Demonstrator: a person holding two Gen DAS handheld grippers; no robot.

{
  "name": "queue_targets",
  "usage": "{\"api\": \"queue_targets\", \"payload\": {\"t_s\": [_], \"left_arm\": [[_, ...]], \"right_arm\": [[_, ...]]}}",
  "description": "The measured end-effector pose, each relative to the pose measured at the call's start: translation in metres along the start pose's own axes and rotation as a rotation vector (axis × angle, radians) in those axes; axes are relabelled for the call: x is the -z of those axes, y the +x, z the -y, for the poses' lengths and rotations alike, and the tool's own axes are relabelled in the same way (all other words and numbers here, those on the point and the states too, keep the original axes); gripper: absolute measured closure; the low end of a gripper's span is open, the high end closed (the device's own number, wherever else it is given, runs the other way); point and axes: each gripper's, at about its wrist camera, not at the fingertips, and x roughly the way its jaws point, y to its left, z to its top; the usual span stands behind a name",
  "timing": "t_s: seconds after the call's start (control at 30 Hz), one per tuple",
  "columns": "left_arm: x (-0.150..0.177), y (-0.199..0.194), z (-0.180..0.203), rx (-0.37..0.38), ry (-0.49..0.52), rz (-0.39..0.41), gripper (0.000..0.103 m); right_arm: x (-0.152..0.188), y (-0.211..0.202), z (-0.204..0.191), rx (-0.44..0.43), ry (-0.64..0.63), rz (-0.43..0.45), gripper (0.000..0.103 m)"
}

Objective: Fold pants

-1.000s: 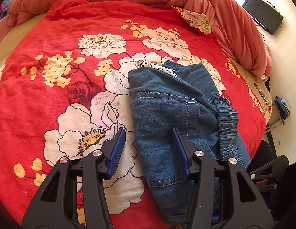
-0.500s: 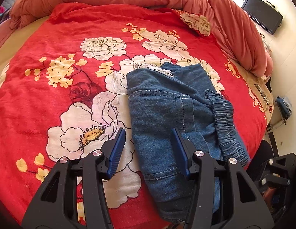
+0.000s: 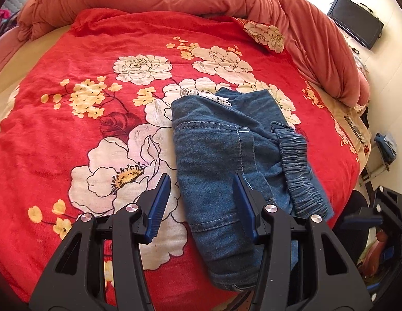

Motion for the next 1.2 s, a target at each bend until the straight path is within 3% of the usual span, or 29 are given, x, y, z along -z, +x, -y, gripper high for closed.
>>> {"api": "queue_targets", "payload": {"t_s": [0.23, 0.27, 0.3, 0.57, 0.63, 0.73, 0.9, 1.2], "left_arm": [[0.005, -0.023, 0.01, 0.001, 0.013, 0.047, 0.06], [0.006, -0.026, 0.012, 0.0, 0.016, 0.053, 0.056], [0.007, -0.031, 0.015, -0.001, 0.023, 0.066, 0.05], [0.009, -0.057, 0.029, -0.012, 0.053, 0.123, 0.037], [0.008, -0.063, 0.031, -0.015, 0.061, 0.136, 0.033], [0.008, -0.069, 0.033, -0.023, 0.067, 0.152, 0.026], [0.007, -0.075, 0.035, -0.03, 0.075, 0.173, 0.015], [0.005, -0.059, 0.027, -0.097, 0.057, 0.165, 0.01]], "right_arm": [[-0.004, -0.015, 0.014, 0.049, 0.057, 0.049, 0.039], [-0.004, -0.016, 0.016, 0.059, 0.066, 0.054, 0.036], [-0.005, -0.018, 0.018, 0.072, 0.077, 0.06, 0.027], [-0.006, -0.03, 0.042, 0.129, 0.177, 0.099, 0.025], [-0.006, -0.034, 0.047, 0.152, 0.193, 0.108, 0.014], [-0.006, -0.039, 0.054, 0.181, 0.219, 0.123, 0.01], [-0.006, -0.044, 0.067, 0.231, 0.255, 0.131, 0.008], [-0.005, -0.039, 0.096, 0.331, 0.338, 0.093, 0.007]]}}
